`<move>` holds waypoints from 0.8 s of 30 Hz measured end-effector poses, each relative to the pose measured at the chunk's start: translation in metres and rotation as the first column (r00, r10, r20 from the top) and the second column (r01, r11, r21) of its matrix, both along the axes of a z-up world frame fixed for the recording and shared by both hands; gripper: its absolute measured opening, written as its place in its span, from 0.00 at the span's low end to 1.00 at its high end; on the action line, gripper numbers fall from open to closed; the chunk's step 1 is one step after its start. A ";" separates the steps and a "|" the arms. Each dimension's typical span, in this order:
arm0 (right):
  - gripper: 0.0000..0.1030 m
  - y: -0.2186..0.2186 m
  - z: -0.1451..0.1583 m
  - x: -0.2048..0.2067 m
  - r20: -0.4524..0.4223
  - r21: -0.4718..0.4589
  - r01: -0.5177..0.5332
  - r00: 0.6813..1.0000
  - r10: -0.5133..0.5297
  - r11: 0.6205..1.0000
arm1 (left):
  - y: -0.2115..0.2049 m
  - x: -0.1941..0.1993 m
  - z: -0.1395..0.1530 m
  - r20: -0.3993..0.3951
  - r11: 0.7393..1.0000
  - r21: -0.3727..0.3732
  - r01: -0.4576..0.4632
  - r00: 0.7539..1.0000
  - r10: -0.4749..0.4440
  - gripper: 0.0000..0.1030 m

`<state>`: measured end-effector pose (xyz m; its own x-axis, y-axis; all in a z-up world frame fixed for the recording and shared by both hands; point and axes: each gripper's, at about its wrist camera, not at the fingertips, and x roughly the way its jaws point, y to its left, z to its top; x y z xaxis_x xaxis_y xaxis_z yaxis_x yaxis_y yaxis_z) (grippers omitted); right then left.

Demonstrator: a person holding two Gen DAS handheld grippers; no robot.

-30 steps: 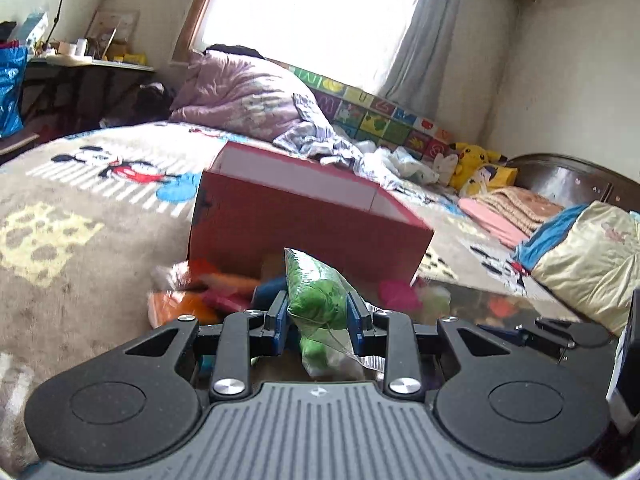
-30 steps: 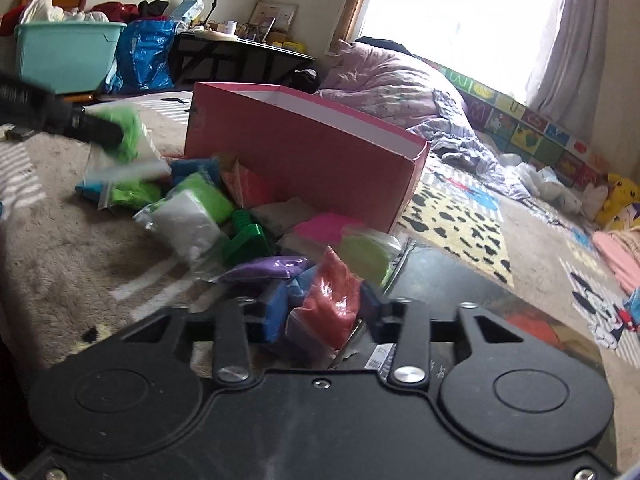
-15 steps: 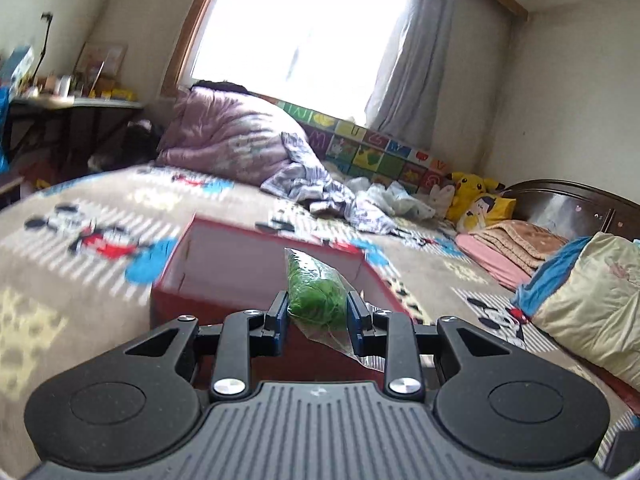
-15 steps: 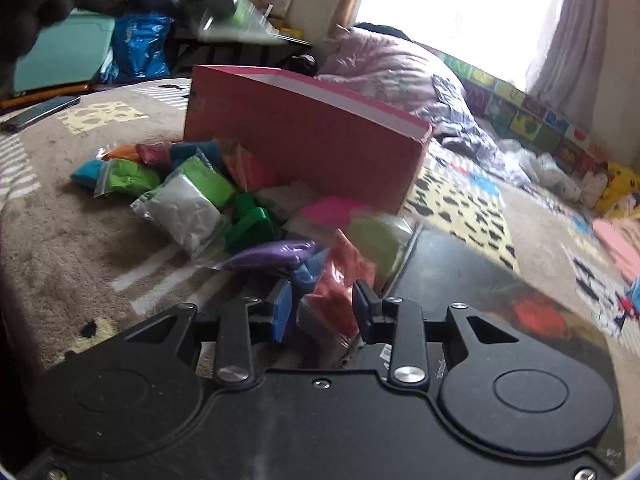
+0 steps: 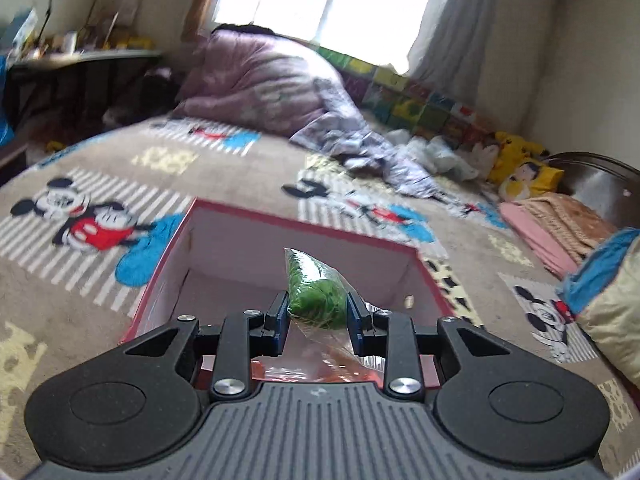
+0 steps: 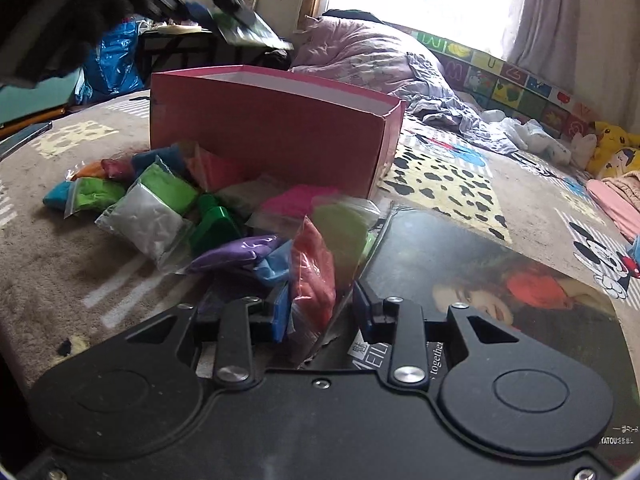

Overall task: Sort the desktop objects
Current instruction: 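Carry the green clay bag with the left tool into the pink box, then open the left tool to drop the green bag in the box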

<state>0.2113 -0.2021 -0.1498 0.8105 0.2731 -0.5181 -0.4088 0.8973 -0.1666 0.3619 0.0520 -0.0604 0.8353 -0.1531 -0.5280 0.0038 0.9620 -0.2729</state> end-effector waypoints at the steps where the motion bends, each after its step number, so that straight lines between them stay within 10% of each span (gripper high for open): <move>1: 0.33 0.000 0.000 0.000 -0.001 0.003 -0.001 1.000 0.001 1.000 | 0.000 0.009 -0.003 -0.032 1.000 0.015 -0.002 0.999 0.003 0.28; 9: 0.33 -0.004 0.001 0.003 -0.009 0.028 -0.013 1.000 0.014 1.000 | -0.005 0.069 -0.033 -0.294 0.991 0.134 0.032 0.956 0.009 0.28; 24: 0.33 -0.010 0.001 0.010 -0.025 0.073 -0.033 0.999 0.035 0.997 | -0.026 0.115 -0.049 -0.456 0.959 0.262 0.109 0.890 0.023 0.28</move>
<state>0.2215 -0.2123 -0.1485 0.7865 0.3376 -0.5171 -0.4426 0.8921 -0.0908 0.4768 0.0264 -0.1096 0.4922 0.0217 -0.8702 -0.0124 0.9998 0.0179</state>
